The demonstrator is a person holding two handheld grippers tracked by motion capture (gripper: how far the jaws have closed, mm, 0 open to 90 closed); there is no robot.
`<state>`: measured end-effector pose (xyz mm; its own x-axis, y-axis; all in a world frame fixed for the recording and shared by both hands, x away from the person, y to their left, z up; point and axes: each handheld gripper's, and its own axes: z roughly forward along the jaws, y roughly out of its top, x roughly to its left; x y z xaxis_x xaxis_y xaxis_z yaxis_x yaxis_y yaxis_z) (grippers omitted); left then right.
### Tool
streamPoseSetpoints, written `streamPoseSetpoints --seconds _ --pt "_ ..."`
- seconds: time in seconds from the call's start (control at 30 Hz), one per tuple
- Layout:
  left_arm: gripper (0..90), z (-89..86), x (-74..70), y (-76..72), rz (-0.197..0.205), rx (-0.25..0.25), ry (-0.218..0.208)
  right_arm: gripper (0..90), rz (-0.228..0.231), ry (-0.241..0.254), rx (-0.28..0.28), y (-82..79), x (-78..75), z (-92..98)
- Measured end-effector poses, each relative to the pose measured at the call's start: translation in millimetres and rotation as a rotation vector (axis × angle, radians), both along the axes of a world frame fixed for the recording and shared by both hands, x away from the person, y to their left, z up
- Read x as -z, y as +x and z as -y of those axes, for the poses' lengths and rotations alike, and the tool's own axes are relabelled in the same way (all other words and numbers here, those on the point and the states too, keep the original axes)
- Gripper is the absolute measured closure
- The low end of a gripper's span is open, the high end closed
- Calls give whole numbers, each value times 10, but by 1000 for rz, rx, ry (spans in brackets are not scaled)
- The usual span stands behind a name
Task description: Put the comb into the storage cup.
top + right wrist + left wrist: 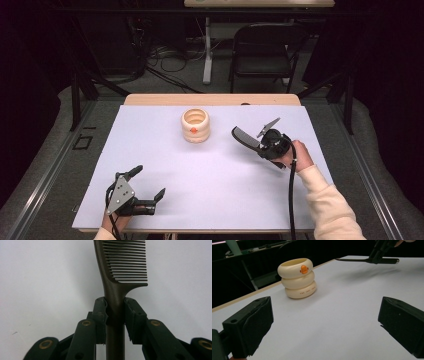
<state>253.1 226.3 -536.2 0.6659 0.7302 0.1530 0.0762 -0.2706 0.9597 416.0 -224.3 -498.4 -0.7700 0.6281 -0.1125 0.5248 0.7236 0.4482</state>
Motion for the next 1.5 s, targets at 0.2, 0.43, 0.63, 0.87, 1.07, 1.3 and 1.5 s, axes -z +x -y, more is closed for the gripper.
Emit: streamPoseSetpoints --seconds 0.2,0.43,0.63,0.87,1.07,1.3,1.5 --pt "1 -3 -4 -10 1 1 4 718 12 26 -5 -25 -28 -22" --pt "1 1 -5 -11 2 0 2 718 29 60 -10 -53 -68 -41" --pt "1 -1 -4 -8 1 0 4 719 38 75 -10 -58 -84 -40" --pt "1 0 -4 -8 0 0 4 719 65 103 -18 -65 -108 -49" --pt "1 1 -4 -9 1 0 3 719 89 124 -16 -88 -131 -70" --pt "1 -3 -6 -10 -1 -2 3 719 112 133 -24 -110 -149 -106" --pt "1 0 -6 -9 1 -1 1 719 127 153 -21 -119 -154 -132"
